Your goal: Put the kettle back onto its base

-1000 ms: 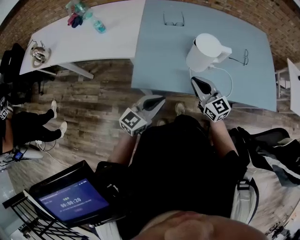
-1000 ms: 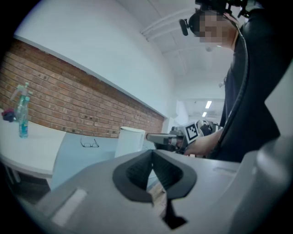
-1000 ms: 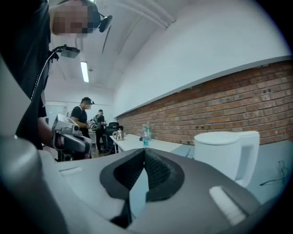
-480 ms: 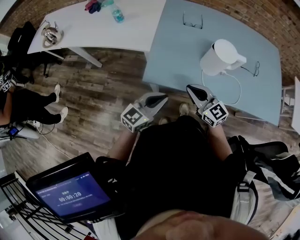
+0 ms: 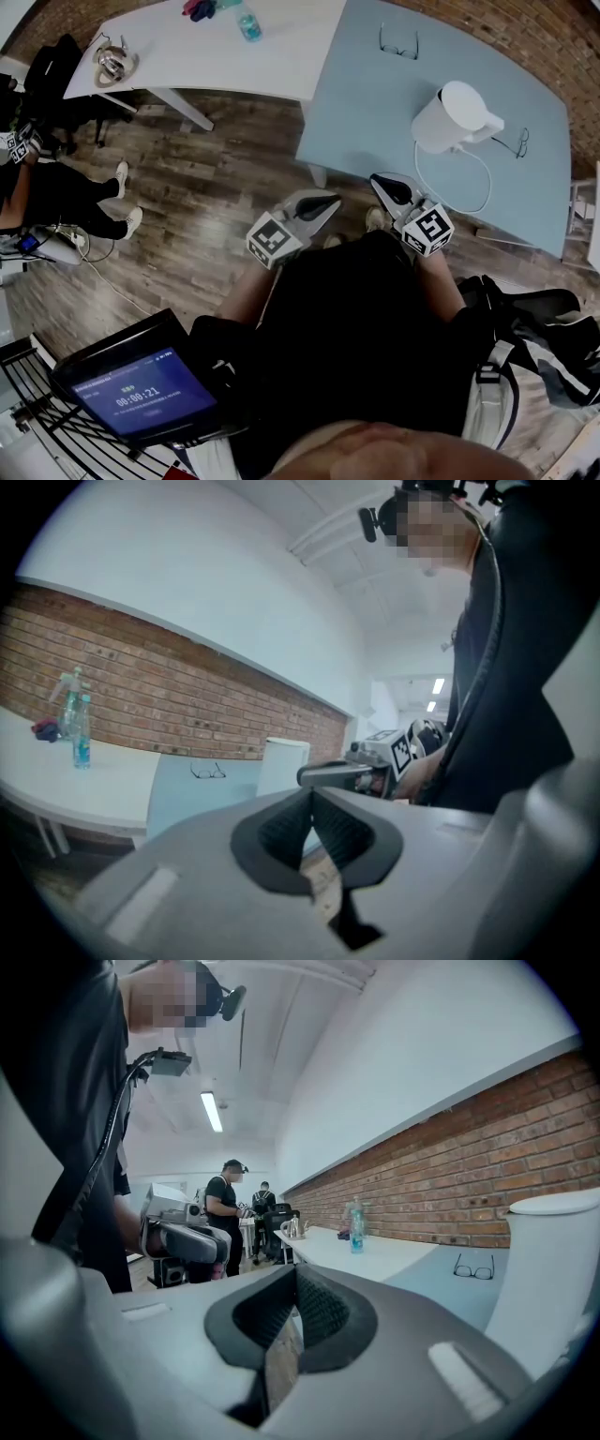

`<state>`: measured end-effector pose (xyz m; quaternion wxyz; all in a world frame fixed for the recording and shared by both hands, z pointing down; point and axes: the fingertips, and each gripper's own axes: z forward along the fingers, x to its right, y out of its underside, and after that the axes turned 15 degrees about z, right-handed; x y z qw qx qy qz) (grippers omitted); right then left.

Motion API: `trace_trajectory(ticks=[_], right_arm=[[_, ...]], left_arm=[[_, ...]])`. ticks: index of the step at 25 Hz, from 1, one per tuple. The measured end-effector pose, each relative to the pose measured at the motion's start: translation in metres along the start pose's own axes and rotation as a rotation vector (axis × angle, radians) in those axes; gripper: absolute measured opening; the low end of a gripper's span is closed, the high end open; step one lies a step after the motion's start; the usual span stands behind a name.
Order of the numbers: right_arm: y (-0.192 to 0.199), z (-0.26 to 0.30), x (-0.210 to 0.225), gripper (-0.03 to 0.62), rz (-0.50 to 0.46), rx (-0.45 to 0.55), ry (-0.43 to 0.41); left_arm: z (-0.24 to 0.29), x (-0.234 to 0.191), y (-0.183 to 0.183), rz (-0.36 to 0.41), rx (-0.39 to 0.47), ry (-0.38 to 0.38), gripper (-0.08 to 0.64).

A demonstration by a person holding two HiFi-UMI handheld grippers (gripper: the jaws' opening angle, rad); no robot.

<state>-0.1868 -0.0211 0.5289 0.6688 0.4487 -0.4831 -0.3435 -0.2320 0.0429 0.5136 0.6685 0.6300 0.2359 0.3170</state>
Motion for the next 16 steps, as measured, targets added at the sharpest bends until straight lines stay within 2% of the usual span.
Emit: trace_trajectory(ticks=[9, 16], right_arm=[[-0.002, 0.009, -0.009, 0.003, -0.025, -0.032, -0.021], [-0.005, 0.003, -0.013, 0.003, -0.051, -0.038, -0.033]], left_arm=[[-0.013, -0.008, -0.001, -0.004, 0.009, -0.038, 0.002], [-0.012, -0.002, 0.000, -0.004, 0.002, -0.039, 0.002]])
